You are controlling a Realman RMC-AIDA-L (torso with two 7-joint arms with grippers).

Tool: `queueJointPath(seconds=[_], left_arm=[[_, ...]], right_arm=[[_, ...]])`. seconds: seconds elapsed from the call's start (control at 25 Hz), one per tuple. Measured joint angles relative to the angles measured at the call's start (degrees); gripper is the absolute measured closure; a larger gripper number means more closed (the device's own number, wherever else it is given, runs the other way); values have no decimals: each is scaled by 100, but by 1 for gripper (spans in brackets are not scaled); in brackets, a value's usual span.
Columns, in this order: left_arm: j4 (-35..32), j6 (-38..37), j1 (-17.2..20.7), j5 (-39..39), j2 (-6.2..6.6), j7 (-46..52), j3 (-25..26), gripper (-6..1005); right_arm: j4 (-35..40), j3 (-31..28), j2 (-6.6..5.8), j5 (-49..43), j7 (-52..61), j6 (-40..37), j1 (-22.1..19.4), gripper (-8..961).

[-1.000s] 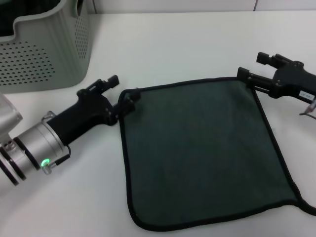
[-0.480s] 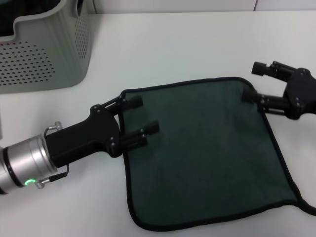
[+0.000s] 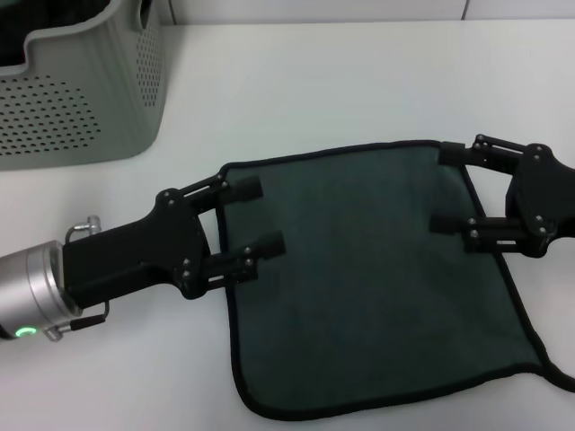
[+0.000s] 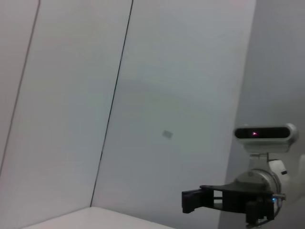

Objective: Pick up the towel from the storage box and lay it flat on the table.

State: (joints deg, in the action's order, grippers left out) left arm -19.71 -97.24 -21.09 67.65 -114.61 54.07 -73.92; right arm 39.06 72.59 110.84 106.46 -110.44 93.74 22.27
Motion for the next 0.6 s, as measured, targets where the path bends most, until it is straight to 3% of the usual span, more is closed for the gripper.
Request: queueJointPath(seconds=[0.6], left_arm=[[-172,-200,-12,38,26,237,33,247]], right_arm=[[431,0,9,-384,127,263,16,98]])
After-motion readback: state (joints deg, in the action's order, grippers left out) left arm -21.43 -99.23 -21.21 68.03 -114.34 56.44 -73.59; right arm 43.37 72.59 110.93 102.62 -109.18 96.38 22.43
